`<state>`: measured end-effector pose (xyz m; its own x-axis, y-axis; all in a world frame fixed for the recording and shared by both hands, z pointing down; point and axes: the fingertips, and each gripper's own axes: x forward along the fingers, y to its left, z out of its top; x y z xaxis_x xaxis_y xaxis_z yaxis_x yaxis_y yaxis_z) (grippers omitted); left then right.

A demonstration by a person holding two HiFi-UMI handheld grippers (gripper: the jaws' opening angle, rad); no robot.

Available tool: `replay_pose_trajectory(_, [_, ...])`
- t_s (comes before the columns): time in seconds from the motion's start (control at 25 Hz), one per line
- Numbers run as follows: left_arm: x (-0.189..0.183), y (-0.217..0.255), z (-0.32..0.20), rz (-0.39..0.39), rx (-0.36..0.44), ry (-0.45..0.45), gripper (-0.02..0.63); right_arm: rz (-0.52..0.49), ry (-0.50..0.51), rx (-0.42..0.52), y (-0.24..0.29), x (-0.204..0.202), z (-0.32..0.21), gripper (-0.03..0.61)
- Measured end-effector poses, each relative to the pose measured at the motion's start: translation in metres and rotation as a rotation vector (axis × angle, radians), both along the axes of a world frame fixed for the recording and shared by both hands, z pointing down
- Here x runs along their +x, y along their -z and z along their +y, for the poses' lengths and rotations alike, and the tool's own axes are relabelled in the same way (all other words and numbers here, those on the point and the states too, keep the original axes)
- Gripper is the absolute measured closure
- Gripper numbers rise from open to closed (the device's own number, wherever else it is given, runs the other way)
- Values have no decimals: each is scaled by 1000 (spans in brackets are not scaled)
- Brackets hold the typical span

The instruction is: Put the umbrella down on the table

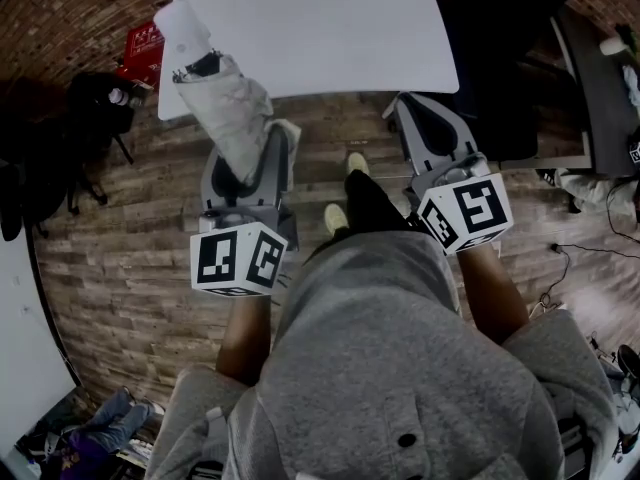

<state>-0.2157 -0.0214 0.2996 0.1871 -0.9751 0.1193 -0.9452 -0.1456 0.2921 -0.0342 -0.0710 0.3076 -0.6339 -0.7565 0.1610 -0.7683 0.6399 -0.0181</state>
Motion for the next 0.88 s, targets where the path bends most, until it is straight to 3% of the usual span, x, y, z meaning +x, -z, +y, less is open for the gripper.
replay_pose_trajectory(0.52, [-5,-2,-28,-12,-13,-8,353,2,-13,3,-2,2,-30,554])
replay_pose_trajectory(0.88, [-3,-14,-75,-25,-38,-19,353,-1,-37,-2,-9,10,-79,554])
